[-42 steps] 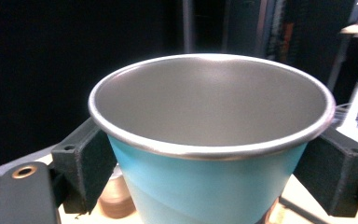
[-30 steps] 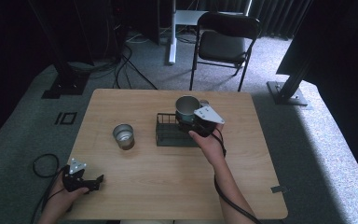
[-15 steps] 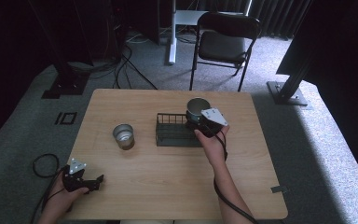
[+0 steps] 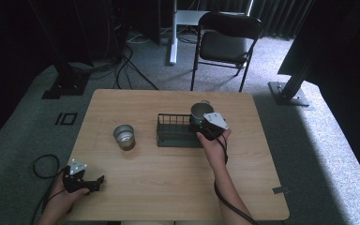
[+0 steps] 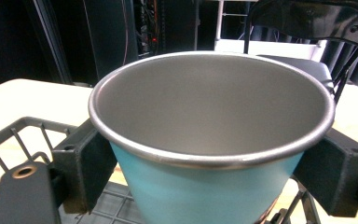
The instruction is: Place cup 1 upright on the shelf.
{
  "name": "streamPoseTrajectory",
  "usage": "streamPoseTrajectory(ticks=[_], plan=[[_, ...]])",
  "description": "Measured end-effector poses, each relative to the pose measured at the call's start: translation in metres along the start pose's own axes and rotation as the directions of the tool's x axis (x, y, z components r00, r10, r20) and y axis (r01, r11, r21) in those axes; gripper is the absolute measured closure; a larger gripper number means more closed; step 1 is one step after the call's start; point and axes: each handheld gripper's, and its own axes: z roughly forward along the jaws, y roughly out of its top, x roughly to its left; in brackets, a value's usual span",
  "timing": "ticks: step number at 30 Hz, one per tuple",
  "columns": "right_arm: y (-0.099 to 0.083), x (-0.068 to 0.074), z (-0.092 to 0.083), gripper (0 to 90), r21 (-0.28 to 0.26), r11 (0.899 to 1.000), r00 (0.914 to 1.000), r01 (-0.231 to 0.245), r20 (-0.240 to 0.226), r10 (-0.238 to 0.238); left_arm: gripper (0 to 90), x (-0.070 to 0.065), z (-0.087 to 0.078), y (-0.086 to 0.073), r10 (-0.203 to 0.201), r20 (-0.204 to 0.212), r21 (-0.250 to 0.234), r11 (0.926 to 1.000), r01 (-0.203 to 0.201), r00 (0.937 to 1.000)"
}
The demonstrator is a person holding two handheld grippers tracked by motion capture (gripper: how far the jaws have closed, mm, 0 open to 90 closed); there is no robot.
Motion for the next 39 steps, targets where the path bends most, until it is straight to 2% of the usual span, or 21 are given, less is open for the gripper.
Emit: streamPoseTrajectory(ticks=[10,22,33,39], plan=[[-0.007,0.000,0.005,13.6,0.010,1.000,1.0000,0.001,-0.008,-0.001,1.7,0.000,0.000,0.000,0.000,0.000,0.000,1.0000,0.000,1.0000],[-0.014,0.003,0.001,13.5,-0.016,1.000,0.9999,0.010,-0.008,-0.010,1.7,0.000,0.000,0.000,0.000,0.000,0.000,1.0000,0.000,1.0000],[-0.015,0.002,-0.005,13.0,0.000,1.000,0.9997,-0.017,-0.015,0.017,1.7,0.000,0.000,0.000,0.000,0.000,0.000,1.0000,0.000,1.0000],[-0.013,0.002,-0.009,10.9,0.013,1.000,0.9990,0.016,-0.043,-0.015,1.7,0.000,0.000,0.000,0.000,0.000,0.000,1.0000,0.000,1.0000]])
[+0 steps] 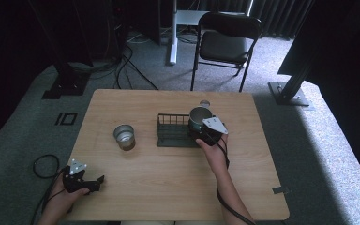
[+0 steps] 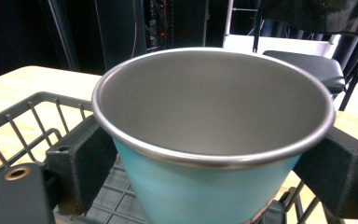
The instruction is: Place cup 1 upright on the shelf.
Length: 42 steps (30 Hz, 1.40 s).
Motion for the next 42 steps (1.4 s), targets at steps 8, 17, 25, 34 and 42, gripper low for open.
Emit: streamPoseTrajectory(ticks=[8,17,25,34,42], plan=[[0.002,-0.003,-0.010,10.9,-0.006,1.000,0.9994,0.008,-0.034,-0.008,1.7,0.000,0.000,0.000,0.000,0.000,0.000,1.0000,0.000,1.0000],[0.002,-0.006,-0.021,10.9,-0.005,0.999,0.9975,0.039,-0.059,-0.039,1.7,0.000,0.000,0.000,0.000,0.000,0.000,1.0000,0.000,1.0000],[0.002,-0.011,-0.033,10.9,-0.019,0.999,0.9927,0.045,-0.111,-0.047,1.7,0.000,0.000,0.000,0.000,0.000,0.000,1.0000,0.000,1.0000],[0.001,-0.018,-0.050,10.9,-0.015,0.998,0.9838,0.062,-0.168,-0.063,1.7,0.000,0.000,0.000,0.000,0.000,0.000,1.0000,0.000,1.0000],[-0.003,-0.029,-0.062,10.9,-0.015,0.997,0.9762,0.072,-0.204,-0.074,1.7,0.000,0.000,0.000,0.000,0.000,0.000,1.0000,0.000,1.0000]])
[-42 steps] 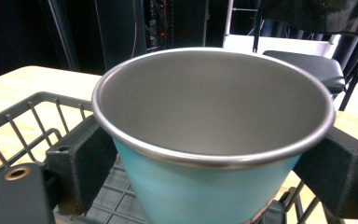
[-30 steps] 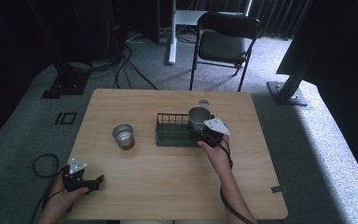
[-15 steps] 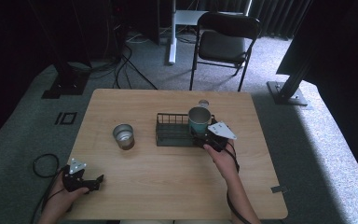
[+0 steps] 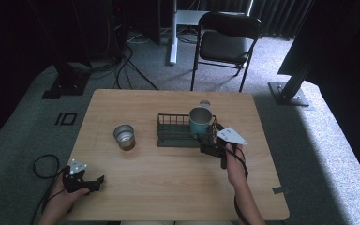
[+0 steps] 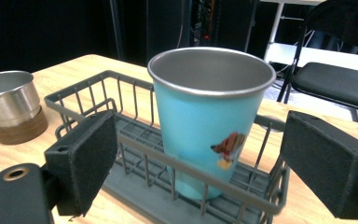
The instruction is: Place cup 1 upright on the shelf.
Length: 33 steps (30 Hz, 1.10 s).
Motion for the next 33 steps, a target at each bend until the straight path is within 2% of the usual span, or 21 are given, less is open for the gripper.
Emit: streamPoseTrajectory(ticks=[7,15,23,33], plan=[[-0.010,-0.008,-0.011,11.0,0.023,1.000,0.9995,0.014,-0.027,-0.013,1.7,0.000,0.000,0.000,0.000,0.000,0.000,1.0000,0.000,1.0000],[-0.019,-0.018,-0.022,11.0,0.028,1.000,0.9993,-0.007,-0.036,0.008,1.7,0.000,0.000,0.000,0.000,0.000,0.000,1.0000,0.000,1.0000],[-0.035,-0.027,-0.030,11.0,0.089,0.996,0.9993,0.008,-0.037,-0.005,1.7,0.000,0.000,0.000,0.000,0.000,0.000,1.0000,0.000,1.0000],[-0.058,-0.041,-0.043,11.0,0.150,0.989,0.9997,-0.004,-0.023,0.007,1.7,0.000,0.000,0.000,0.000,0.000,0.000,1.0000,0.000,1.0000]])
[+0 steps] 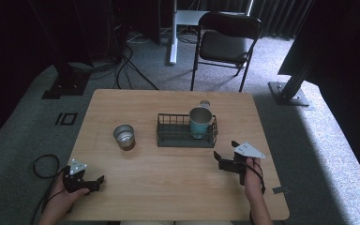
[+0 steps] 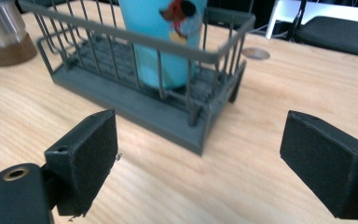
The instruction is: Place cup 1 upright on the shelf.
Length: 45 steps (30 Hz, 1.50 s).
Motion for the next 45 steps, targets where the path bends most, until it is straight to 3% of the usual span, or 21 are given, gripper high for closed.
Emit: streamPoseTrajectory(ticks=[10,20,37,39,45], plan=[[-0.016,-0.009,-0.007,11.0,0.053,0.999,0.9999,0.003,0.015,-0.004,1.7,0.000,0.000,0.000,0.000,0.000,0.000,1.0000,0.000,1.0000],[-0.028,-0.018,-0.016,11.0,0.103,0.994,0.9966,-0.039,0.076,0.031,1.7,0.000,0.000,0.000,0.001,0.000,0.001,1.0000,-0.001,1.0000],[-0.048,-0.031,-0.032,11.0,0.208,0.973,0.9849,-0.102,0.159,0.070,1.7,0.000,0.000,0.000,0.001,0.000,0.001,1.0000,-0.001,1.0000],[-0.050,-0.032,-0.034,10.9,0.231,0.969,0.9855,-0.090,0.161,0.053,1.7,0.000,0.000,0.000,0.001,0.000,0.001,1.0000,-0.001,1.0000],[-0.056,-0.035,-0.038,10.9,0.261,0.959,0.9837,-0.107,0.168,0.064,1.7,0.000,0.000,0.000,0.001,0.000,0.001,1.0000,-0.001,1.0000]])
